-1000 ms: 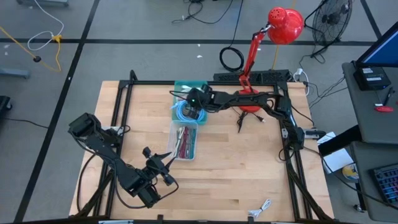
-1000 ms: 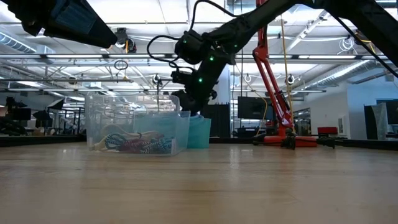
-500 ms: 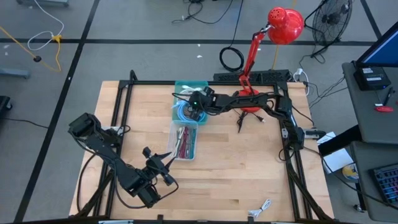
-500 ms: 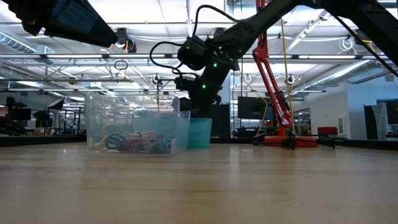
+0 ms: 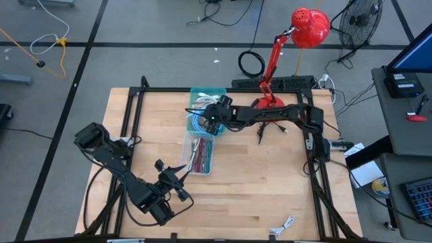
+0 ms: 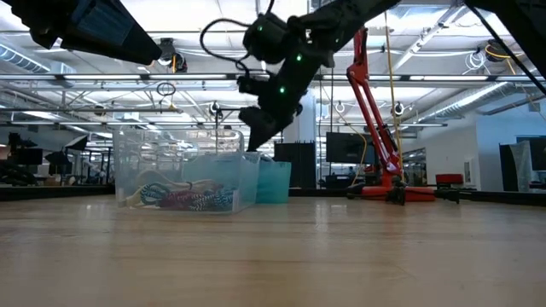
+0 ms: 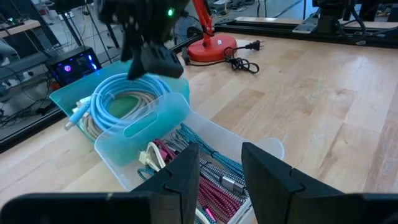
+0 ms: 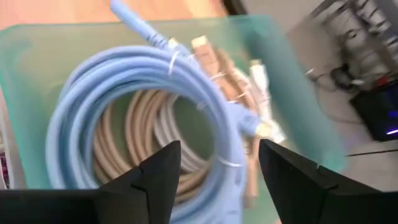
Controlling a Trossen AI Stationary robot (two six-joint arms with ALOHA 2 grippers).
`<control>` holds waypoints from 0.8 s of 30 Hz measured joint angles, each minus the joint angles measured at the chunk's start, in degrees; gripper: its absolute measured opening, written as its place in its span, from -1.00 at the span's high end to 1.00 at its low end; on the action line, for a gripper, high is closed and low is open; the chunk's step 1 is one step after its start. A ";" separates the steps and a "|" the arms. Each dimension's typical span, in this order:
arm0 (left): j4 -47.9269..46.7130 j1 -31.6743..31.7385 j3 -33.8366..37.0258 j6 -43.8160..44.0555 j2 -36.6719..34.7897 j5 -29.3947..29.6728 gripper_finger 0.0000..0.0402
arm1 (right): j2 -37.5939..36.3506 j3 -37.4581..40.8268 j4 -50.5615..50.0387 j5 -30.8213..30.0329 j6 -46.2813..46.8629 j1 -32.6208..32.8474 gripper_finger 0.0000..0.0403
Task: Pick & Place USB Port
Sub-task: Put the white tied USB cable into the transparent bin
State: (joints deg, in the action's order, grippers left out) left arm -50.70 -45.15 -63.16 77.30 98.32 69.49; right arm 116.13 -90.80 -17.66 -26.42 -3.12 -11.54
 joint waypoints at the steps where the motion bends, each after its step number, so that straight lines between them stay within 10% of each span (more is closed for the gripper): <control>1: 0.00 0.00 0.00 0.02 0.00 0.00 0.38 | -0.68 0.00 -0.12 -0.66 -0.48 0.37 -0.05; 11: 0.30 0.02 0.00 -0.07 0.00 0.02 0.38 | -9.64 -0.15 1.85 -3.21 -3.86 5.44 -0.07; 24: 1.21 0.24 0.00 -0.90 0.00 1.20 0.38 | -27.82 12.48 -1.06 8.64 3.22 24.23 -0.05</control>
State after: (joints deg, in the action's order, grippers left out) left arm -49.49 -44.91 -63.16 76.40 98.32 70.70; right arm 88.31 -78.32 -18.72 -17.78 0.10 12.68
